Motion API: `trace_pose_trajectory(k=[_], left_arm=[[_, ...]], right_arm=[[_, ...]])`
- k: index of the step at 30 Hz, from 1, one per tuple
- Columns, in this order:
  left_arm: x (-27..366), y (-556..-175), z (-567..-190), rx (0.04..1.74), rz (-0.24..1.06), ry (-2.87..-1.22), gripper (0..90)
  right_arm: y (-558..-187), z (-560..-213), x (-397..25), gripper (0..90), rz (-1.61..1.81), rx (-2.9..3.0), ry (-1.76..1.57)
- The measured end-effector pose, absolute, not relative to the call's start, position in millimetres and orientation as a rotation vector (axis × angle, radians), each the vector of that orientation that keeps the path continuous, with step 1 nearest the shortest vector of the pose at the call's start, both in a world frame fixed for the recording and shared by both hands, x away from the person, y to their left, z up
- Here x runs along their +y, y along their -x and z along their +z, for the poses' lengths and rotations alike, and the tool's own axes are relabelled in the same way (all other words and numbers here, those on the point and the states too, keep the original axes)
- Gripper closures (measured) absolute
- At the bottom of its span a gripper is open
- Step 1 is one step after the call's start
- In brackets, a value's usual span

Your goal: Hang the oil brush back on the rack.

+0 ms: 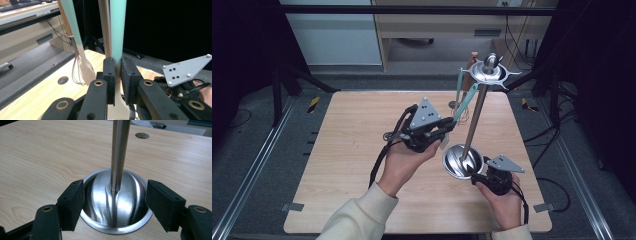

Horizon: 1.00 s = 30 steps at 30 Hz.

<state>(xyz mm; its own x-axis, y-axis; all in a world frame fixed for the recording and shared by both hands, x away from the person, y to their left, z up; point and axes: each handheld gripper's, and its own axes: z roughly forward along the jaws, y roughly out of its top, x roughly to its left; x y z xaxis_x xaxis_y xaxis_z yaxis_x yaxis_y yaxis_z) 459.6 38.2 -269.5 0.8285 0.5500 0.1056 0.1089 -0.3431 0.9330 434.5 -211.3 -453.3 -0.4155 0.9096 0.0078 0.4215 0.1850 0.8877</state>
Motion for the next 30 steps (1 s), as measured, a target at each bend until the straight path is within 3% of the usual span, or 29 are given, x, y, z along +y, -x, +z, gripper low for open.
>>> trace_pose_trajectory(k=[3,12,21,30], left_arm=[[38,-459,-271,0.490,0.500,-1.892,79.7],[62,-457,-293,0.536,0.520,-1.906,50.5],[113,-458,-336,0.634,0.541,-1.968,23.8],[165,-451,-385,0.733,0.539,-2.025,15.5]], right_arm=[[-435,-453,-212,31.4,1.179,1.925,-1.245],[-434,-453,-213,26.1,1.172,1.908,-1.256],[-435,-453,-214,16.6,1.159,1.894,-1.270],[-435,-453,-214,12.0,1.154,1.883,-1.275]])
